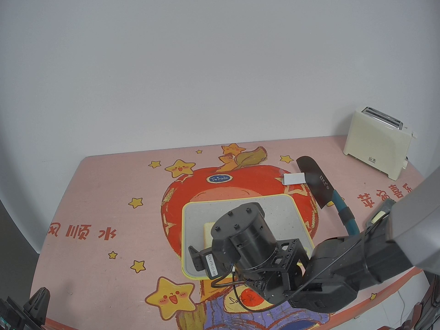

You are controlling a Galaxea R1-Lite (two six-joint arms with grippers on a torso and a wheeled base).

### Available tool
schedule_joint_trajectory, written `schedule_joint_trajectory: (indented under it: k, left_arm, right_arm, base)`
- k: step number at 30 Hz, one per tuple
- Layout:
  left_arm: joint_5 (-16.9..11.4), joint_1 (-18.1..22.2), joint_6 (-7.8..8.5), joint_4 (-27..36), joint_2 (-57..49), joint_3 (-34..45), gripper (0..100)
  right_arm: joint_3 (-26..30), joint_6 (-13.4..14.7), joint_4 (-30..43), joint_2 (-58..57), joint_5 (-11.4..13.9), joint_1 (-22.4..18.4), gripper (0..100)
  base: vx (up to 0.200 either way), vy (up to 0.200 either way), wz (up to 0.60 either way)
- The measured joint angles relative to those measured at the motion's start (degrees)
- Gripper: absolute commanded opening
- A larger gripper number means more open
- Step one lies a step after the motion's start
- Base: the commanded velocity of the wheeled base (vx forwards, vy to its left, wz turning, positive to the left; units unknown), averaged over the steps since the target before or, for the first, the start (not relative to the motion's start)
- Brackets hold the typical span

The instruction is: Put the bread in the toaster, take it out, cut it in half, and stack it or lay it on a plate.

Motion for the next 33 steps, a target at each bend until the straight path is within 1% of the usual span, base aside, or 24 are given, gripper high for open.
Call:
schedule_joint_trajectory:
  k: [8, 9, 26, 33]
  left_arm:
    - [-0.02, 0.0, -0.05, 0.0, 0.0, 0.0, 0]
    - [-0.02, 0.0, -0.05, 0.02, 0.0, 0.0, 0]
    - [0.02, 0.0, -0.05, 0.0, 0.0, 0.0, 0]
    - [0.0, 0.02, -0.07, 0.0, 0.0, 0.0, 0]
  right_arm:
    - [-0.55, 0.0, 0.01, 1.16, -0.15, 0.0, 100]
    - [-0.56, 0.0, 0.0, 1.24, -0.15, 0.0, 0]
    - [-0.06, -0.02, 0.23, 0.02, -0.01, 0.02, 0]
    - [3.22, -0.18, 0.26, -4.33, 0.57, -0.67, 0]
  base:
    - [0.0, 0.0, 0.0]
    - [0.0, 0.0, 0.0]
    - [0.0, 0.0, 0.0]
    - [0.0, 0.0, 0.0]
